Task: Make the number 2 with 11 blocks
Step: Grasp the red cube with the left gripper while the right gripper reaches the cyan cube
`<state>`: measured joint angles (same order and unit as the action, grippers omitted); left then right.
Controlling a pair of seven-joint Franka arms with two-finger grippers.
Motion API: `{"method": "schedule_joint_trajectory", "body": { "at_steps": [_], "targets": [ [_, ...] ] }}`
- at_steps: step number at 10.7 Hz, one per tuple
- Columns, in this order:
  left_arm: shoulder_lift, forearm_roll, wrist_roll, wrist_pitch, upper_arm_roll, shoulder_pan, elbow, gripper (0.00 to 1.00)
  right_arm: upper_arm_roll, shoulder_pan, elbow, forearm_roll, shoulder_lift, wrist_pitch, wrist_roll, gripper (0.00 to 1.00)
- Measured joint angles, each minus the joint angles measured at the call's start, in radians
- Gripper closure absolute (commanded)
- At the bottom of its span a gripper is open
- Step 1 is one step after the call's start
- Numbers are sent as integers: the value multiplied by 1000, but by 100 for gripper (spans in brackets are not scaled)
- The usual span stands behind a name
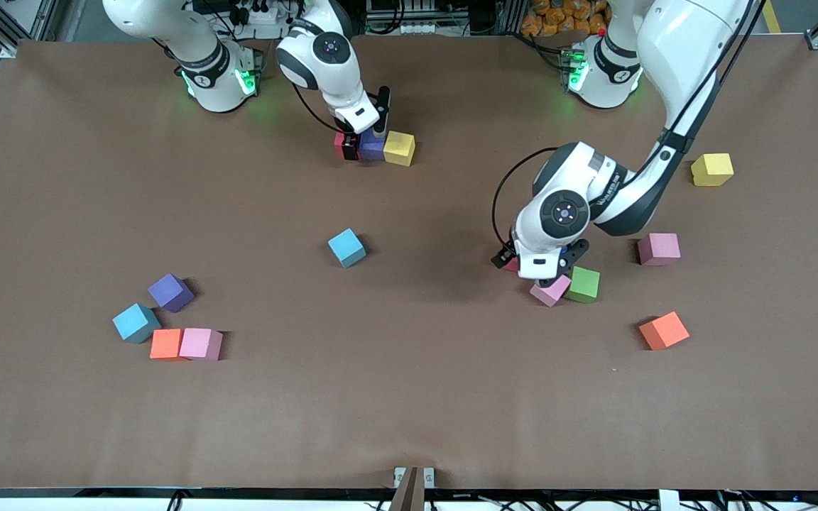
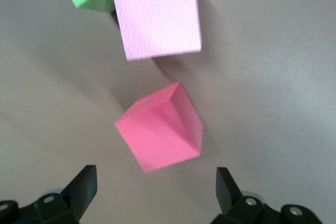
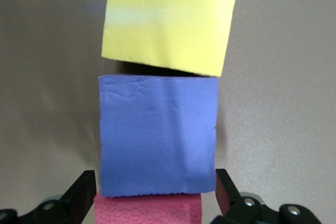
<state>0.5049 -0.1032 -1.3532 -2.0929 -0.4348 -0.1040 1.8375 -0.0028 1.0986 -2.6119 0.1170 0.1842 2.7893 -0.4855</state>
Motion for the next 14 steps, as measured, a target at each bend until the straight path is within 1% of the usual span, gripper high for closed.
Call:
{"method": "schedule_joint_trajectory", "body": {
  "at_steps": [2, 3, 6, 7, 8, 12, 13, 14],
  "targets": [
    [19, 24, -94, 0, 9, 1, -9, 0, -27, 1, 6, 0, -18, -24, -36, 0],
    [24, 26, -151, 2, 9, 0, -8, 0, -57, 1, 11, 0, -44, -66, -72, 0],
    [25, 26, -285, 43, 9, -1, -6, 0, -200, 1, 25, 0, -169, -216, -210, 0],
    [26, 26, -313, 50, 9, -1, -2, 0, -248, 0, 37, 0, -199, -261, -237, 0],
    [26, 26, -323, 51, 9, -1, 1, 0, -281, 0, 53, 0, -217, -298, -250, 0],
    [27, 19, -329, 53, 9, -1, 8, 0, -302, -1, 62, 0, -225, -325, -247, 0],
    [27, 10, -329, 53, 9, -1, 9, 0, -320, -4, 64, 0, -225, -325, -245, 0],
    [28, 6, -329, 53, 10, -1, 9, 0, -360, -11, 74, 0, -225, -325, -245, 0]
  ]
}}
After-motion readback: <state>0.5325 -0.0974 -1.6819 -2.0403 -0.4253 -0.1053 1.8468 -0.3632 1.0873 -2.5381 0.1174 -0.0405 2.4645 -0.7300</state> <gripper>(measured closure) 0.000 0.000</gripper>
